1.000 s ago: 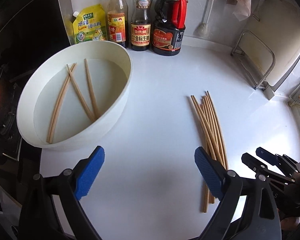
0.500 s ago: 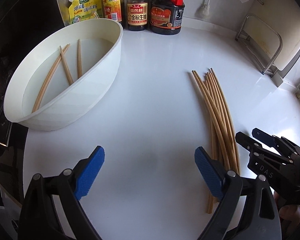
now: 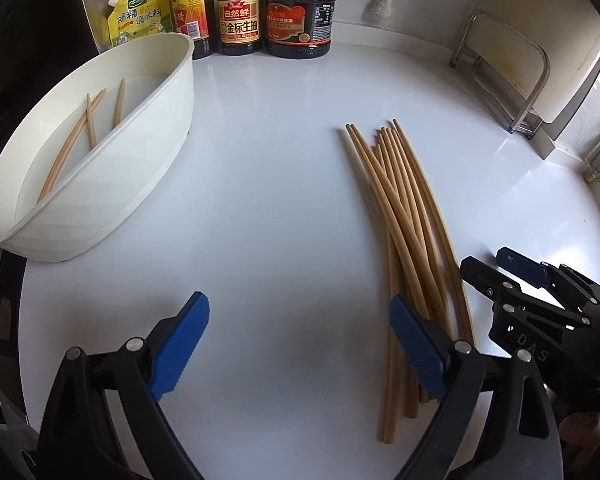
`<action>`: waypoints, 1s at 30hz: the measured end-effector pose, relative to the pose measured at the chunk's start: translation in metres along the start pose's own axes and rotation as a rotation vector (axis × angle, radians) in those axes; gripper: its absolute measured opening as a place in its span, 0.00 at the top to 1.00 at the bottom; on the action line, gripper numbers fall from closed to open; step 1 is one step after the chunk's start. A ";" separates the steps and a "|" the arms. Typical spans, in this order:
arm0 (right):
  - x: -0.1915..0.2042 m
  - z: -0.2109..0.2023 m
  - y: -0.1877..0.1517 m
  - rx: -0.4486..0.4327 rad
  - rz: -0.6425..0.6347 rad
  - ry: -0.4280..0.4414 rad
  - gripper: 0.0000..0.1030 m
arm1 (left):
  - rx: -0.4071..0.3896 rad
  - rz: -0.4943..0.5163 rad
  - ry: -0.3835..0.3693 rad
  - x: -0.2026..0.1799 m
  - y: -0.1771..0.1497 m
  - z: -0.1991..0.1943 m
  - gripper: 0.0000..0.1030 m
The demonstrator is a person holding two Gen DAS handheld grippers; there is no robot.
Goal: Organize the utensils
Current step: 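Move both open tools back to the chopstick bundle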
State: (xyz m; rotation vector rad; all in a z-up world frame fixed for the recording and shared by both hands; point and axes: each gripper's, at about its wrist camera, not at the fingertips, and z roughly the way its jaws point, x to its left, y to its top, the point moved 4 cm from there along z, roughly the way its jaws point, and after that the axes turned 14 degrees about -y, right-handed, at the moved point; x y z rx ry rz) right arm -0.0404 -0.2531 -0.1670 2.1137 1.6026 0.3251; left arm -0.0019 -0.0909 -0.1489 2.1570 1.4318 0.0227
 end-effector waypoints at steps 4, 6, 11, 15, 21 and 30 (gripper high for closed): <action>-0.009 -0.001 -0.002 -0.004 0.006 -0.007 0.52 | 0.018 0.013 -0.008 -0.006 -0.003 0.009 0.13; -0.013 -0.003 -0.002 -0.006 0.009 -0.004 0.52 | 0.025 0.018 -0.008 -0.009 -0.005 0.013 0.13; -0.014 -0.009 -0.002 -0.026 0.008 0.024 0.52 | 0.038 0.027 -0.007 -0.013 -0.008 0.020 0.13; -0.013 -0.012 0.000 -0.033 0.009 0.035 0.52 | 0.047 0.022 0.007 -0.012 -0.010 0.024 0.13; -0.010 -0.012 0.002 -0.029 0.002 0.046 0.52 | 0.046 0.023 0.005 -0.012 -0.011 0.026 0.12; -0.003 -0.010 0.006 -0.022 -0.010 0.052 0.52 | 0.051 0.018 0.034 -0.005 -0.008 0.031 0.11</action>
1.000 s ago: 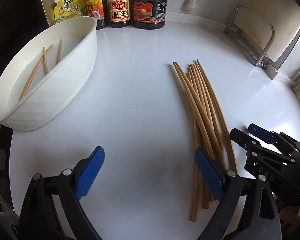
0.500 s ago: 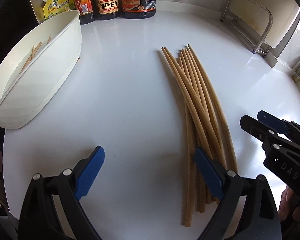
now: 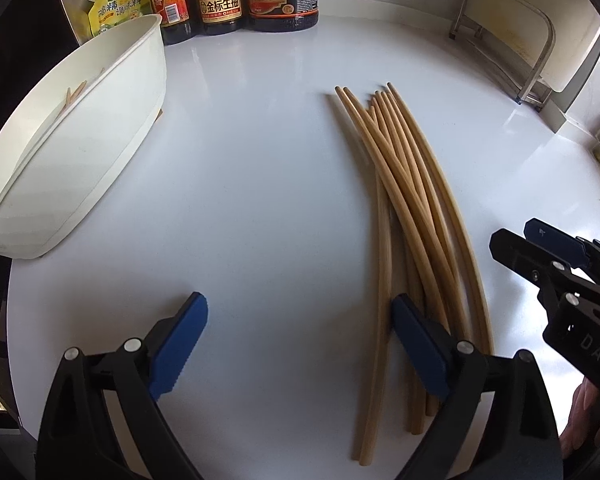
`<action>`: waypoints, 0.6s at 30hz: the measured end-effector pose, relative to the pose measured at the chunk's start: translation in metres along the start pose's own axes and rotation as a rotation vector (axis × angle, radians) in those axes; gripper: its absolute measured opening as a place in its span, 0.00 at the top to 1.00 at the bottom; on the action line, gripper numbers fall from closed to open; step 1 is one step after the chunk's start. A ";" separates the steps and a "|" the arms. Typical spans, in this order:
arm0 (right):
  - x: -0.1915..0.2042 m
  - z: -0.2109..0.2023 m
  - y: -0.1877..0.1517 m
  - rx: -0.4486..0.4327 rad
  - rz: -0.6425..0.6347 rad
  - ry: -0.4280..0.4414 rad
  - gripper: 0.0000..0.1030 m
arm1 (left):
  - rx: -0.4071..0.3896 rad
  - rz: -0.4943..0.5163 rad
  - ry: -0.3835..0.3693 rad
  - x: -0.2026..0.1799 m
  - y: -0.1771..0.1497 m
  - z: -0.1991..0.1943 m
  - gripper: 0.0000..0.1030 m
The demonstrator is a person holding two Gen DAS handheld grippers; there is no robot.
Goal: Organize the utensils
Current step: 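Move both open tools back to the chopstick bundle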
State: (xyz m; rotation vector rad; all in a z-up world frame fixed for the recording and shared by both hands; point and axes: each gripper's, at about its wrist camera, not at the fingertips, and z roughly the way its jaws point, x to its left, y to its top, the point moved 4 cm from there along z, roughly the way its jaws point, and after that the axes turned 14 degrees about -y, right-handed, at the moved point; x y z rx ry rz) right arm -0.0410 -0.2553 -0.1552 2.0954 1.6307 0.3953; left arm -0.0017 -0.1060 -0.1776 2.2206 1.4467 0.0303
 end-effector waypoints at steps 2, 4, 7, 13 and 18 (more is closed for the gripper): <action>0.003 0.001 0.001 0.001 -0.007 -0.001 0.52 | -0.004 -0.011 0.001 0.004 0.002 0.000 0.11; 0.006 0.004 0.002 0.003 -0.012 -0.005 0.52 | -0.007 -0.018 0.003 0.007 0.005 0.001 0.11; 0.010 0.009 0.002 0.012 -0.015 -0.010 0.52 | -0.011 -0.025 0.011 0.011 0.009 0.002 0.11; 0.017 0.013 0.002 0.011 -0.039 -0.031 0.52 | -0.021 -0.033 0.019 0.013 0.016 0.004 0.11; 0.020 0.016 0.003 0.003 -0.063 -0.061 0.52 | -0.027 -0.039 0.022 0.015 0.025 0.007 0.11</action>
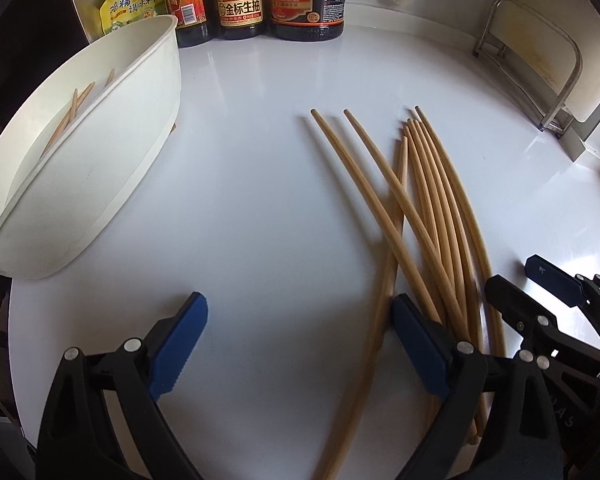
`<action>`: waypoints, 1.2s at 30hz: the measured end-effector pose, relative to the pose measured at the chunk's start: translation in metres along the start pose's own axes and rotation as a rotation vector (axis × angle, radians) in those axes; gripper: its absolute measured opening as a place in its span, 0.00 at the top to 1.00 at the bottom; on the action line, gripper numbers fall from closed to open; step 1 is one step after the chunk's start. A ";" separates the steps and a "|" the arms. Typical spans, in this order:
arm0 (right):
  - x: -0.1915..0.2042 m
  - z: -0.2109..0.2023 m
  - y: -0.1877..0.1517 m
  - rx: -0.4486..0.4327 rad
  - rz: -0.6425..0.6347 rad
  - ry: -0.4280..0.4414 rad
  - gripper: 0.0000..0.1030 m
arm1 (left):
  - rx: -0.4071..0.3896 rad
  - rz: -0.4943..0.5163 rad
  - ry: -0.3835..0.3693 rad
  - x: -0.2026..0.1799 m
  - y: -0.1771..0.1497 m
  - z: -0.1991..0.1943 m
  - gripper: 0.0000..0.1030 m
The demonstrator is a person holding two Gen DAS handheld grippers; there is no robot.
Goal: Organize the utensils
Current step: 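Move both open tools back to the chopstick bundle, then close the left tool on a chopstick while the right tool grasps another, then carry both held chopsticks over the white water basin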
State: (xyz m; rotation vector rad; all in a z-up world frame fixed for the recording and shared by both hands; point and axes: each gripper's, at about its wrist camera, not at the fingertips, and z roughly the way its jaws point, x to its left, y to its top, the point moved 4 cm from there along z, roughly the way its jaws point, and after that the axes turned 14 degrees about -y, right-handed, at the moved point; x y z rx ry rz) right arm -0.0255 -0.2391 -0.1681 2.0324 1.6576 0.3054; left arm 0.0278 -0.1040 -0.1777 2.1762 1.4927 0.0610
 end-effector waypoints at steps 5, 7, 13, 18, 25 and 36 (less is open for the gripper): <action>0.005 0.002 0.002 -0.014 -0.037 -0.037 0.52 | -0.003 0.004 0.009 -0.001 0.008 0.003 0.13; 0.008 0.002 0.002 -0.018 -0.048 -0.037 0.54 | -0.008 0.011 -0.001 -0.003 0.010 0.003 0.20; 0.017 -0.001 0.004 -0.028 -0.080 -0.020 0.77 | -0.013 0.068 -0.027 -0.019 0.016 0.002 0.60; 0.016 -0.001 0.006 -0.026 -0.077 0.003 0.94 | 0.002 0.096 -0.061 -0.027 0.017 0.001 0.93; 0.011 -0.003 0.004 -0.011 -0.034 0.033 0.94 | -0.012 0.150 -0.060 -0.033 0.021 -0.011 0.93; 0.002 -0.004 0.011 -0.003 0.028 0.058 0.94 | 0.007 0.180 -0.037 -0.029 0.036 -0.015 0.93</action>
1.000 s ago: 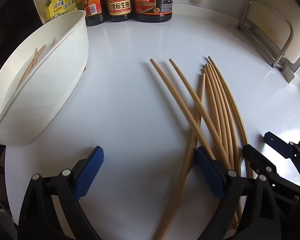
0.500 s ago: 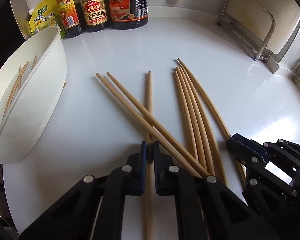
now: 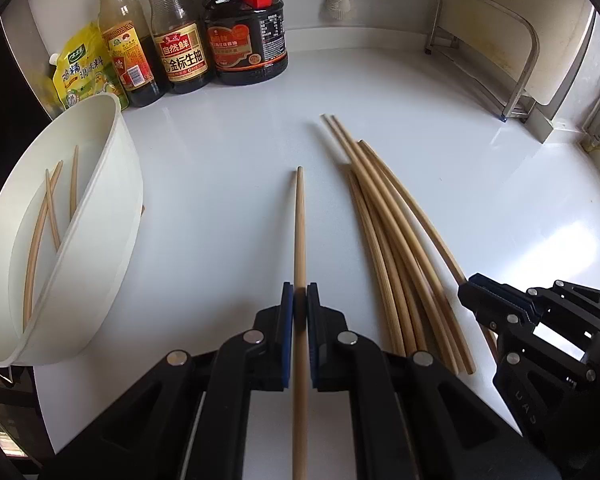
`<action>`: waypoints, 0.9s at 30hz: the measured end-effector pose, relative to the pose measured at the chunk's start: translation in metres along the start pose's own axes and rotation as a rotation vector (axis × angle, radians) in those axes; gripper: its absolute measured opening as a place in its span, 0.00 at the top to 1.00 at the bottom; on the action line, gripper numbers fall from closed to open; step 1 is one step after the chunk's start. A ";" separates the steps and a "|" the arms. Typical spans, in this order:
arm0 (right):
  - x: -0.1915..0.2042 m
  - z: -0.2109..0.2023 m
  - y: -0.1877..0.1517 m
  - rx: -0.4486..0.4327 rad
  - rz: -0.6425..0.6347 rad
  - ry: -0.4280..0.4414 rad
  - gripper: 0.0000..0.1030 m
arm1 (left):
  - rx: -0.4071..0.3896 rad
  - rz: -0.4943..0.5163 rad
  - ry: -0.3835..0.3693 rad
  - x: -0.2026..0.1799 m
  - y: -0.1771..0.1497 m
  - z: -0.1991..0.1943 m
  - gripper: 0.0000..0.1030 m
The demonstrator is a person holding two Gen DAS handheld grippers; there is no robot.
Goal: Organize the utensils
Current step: 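Carry both held chopsticks over the white water basin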
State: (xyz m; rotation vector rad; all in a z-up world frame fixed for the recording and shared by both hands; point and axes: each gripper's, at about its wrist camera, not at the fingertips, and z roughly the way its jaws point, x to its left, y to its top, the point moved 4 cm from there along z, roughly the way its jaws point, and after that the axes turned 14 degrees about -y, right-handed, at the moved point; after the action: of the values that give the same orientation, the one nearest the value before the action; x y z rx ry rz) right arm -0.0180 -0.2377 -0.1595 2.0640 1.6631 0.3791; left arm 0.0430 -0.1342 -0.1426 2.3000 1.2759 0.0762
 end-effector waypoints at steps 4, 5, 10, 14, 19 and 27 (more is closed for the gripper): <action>-0.005 -0.004 0.000 -0.007 0.018 -0.001 0.94 | -0.013 -0.014 -0.010 0.002 0.002 -0.008 0.93; -0.006 -0.005 0.001 -0.008 0.021 0.000 0.94 | -0.016 -0.019 -0.016 0.003 0.002 -0.010 0.93; -0.012 -0.014 0.004 -0.017 0.041 0.004 0.94 | -0.039 -0.046 -0.055 0.003 0.004 -0.024 0.93; -0.012 -0.028 0.011 -0.038 0.043 0.001 0.94 | -0.060 -0.056 -0.080 0.002 0.007 -0.037 0.93; -0.008 -0.044 0.022 -0.063 0.049 0.007 0.94 | -0.086 -0.063 -0.101 0.007 0.012 -0.054 0.93; 0.014 -0.075 0.045 -0.121 0.041 0.042 0.94 | -0.134 -0.073 -0.106 0.028 0.022 -0.086 0.93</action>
State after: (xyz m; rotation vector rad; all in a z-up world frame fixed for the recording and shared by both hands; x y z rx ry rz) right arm -0.0134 -0.2178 -0.0731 2.0167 1.5829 0.5272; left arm 0.0509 -0.0868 -0.0630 2.1134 1.2603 0.0137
